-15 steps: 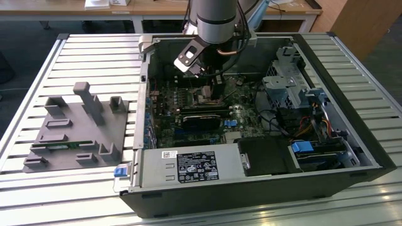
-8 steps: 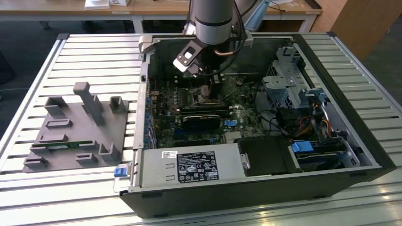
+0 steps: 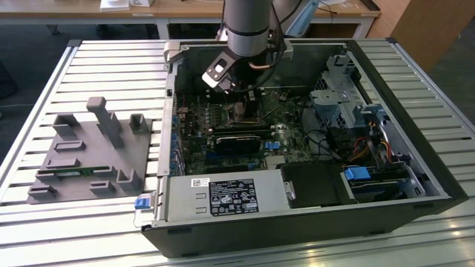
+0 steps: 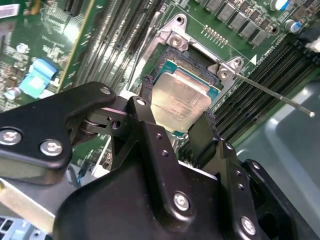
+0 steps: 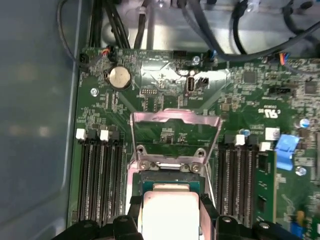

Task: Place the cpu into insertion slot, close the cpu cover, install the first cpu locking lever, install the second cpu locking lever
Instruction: 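Place the cpu into insertion slot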

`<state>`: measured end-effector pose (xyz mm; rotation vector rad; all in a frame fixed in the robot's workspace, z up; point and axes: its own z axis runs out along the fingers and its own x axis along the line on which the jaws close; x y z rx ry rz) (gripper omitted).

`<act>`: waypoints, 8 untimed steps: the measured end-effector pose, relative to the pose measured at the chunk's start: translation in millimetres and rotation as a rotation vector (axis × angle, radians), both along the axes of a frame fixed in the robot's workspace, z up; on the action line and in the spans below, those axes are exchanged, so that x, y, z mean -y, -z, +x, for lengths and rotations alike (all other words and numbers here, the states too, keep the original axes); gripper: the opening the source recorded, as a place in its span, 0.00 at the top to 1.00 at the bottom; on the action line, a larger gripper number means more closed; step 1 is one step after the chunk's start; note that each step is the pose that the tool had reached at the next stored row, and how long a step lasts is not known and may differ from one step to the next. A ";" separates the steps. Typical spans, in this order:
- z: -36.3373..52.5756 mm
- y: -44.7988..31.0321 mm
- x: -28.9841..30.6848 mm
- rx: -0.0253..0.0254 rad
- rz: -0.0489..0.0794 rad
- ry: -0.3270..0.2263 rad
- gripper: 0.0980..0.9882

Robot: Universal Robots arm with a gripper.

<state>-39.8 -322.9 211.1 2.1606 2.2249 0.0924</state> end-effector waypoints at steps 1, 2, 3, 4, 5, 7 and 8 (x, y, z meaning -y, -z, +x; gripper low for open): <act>0.0 1.9 -0.1 0.0000 0.000 0.000 0.51; 0.1 3.5 -0.1 0.0000 0.000 0.001 0.51; 0.1 5.1 -0.1 0.0000 0.000 0.004 0.51; 0.1 6.4 -0.1 0.0001 0.000 0.008 0.51; 0.1 7.6 -0.1 0.0001 0.000 0.012 0.51; 0.1 9.4 -0.1 0.0001 0.000 0.013 0.51; 0.0 10.0 -0.1 0.0001 0.000 0.013 0.51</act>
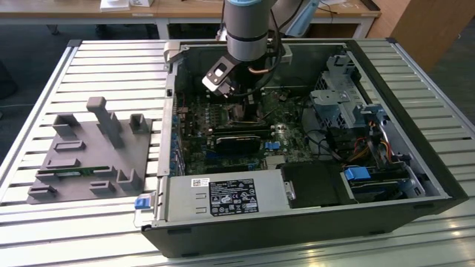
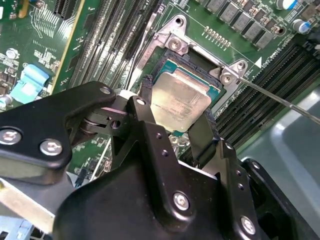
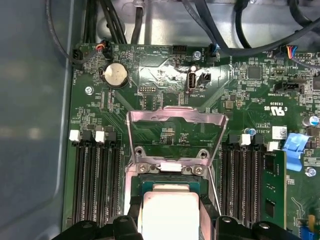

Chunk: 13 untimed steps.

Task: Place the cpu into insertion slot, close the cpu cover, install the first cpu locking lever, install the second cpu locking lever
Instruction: 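Place the cpu into insertion slot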

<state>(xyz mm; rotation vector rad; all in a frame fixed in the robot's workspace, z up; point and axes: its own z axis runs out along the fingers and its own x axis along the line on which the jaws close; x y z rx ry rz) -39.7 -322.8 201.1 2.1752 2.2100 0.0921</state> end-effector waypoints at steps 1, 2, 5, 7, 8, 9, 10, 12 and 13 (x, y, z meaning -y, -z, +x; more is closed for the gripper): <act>0.0 0.3 0.0 0.0000 0.000 0.000 0.51; 0.0 0.4 0.1 -0.0001 0.000 0.000 0.51; 0.0 1.7 0.0 0.0000 0.000 0.000 0.51; 0.0 2.6 0.0 0.0000 0.000 0.000 0.51; 0.0 2.9 0.0 0.0000 0.000 0.000 0.51; 0.0 3.2 0.0 -0.0001 0.000 0.000 0.51; 0.2 3.4 0.0 -0.0001 0.000 0.000 0.51; 0.6 3.9 0.0 -0.0001 0.000 0.000 0.51; 0.6 4.1 0.0 -0.0001 0.000 0.000 0.51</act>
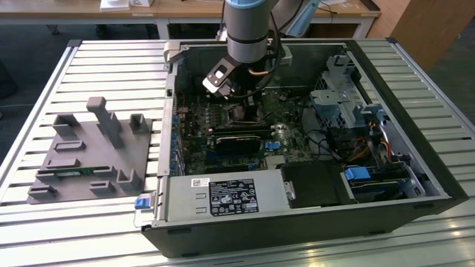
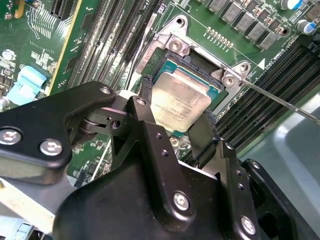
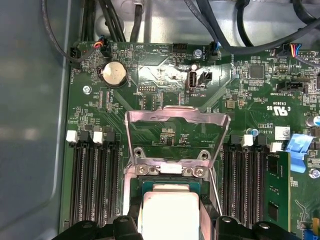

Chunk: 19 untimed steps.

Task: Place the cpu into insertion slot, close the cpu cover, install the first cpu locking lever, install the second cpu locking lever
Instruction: 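Place the cpu into insertion slot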

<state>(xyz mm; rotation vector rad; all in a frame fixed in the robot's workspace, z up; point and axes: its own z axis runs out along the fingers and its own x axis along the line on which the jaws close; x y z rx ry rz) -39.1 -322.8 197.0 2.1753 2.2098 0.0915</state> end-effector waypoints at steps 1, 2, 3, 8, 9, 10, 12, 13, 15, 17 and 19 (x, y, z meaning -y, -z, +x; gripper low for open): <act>0.0 0.3 0.0 0.0000 0.000 0.000 0.51; 0.1 0.6 0.0 0.0001 0.000 0.000 0.51; 0.1 1.2 -0.1 0.0001 0.000 0.000 0.51; 0.1 3.0 0.0 0.0000 0.000 0.000 0.51; 0.1 3.0 0.0 -0.0001 0.000 0.000 0.51; 0.1 3.0 0.0 0.0000 0.000 0.000 0.51; 0.1 3.1 0.0 0.0001 0.000 0.000 0.51; 0.1 3.2 0.0 0.0000 0.000 0.000 0.51; 0.1 3.2 0.0 0.0001 0.000 0.000 0.51; 0.1 3.3 0.0 0.0002 0.000 0.000 0.49; 0.1 3.3 0.0 0.0001 0.000 0.000 0.49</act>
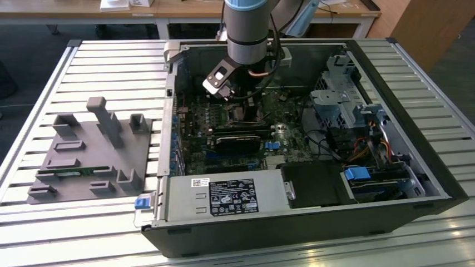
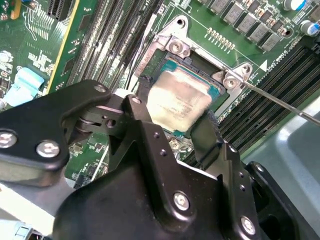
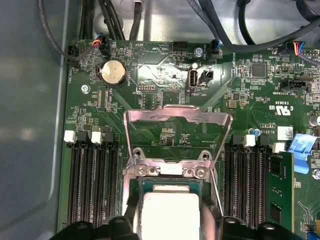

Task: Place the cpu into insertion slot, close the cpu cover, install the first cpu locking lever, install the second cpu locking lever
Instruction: 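Place the cpu into insertion slot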

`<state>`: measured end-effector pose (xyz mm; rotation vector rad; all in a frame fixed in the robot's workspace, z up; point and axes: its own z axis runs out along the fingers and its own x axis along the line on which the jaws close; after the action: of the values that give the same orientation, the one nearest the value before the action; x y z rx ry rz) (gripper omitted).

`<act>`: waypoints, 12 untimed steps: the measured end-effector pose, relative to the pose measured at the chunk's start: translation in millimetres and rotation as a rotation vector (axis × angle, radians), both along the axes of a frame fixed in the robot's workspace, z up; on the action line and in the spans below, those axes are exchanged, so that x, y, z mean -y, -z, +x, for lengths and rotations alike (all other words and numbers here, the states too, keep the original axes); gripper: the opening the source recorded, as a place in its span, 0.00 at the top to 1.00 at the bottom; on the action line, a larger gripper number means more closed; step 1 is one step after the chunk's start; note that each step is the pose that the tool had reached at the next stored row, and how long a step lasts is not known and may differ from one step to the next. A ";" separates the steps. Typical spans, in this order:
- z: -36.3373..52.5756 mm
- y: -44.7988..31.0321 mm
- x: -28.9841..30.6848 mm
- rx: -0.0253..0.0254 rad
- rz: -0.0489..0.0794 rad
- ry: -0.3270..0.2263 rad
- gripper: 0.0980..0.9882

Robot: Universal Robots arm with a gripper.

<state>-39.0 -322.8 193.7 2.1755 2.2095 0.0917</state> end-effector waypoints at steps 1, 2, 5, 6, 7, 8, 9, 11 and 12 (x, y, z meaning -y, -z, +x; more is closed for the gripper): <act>0.0 0.0 0.0 0.0000 0.000 0.000 0.42; 0.0 0.0 0.0 0.0000 0.000 0.000 0.42; 0.0 0.0 0.0 0.0000 0.000 0.000 0.42; 0.0 -0.5 0.0 0.0000 0.000 0.000 0.42; 0.0 -1.6 0.0 0.0000 0.000 0.000 0.42; 0.0 -3.2 0.0 0.0000 0.000 0.000 0.42; 0.0 -5.0 0.0 0.0000 0.000 0.000 0.42; 0.3 -10.4 0.0 -0.0018 0.000 0.000 0.42; 0.5 -12.8 0.0 -0.0034 0.000 0.000 0.44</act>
<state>-38.5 -322.8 206.6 2.1773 2.2113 0.0881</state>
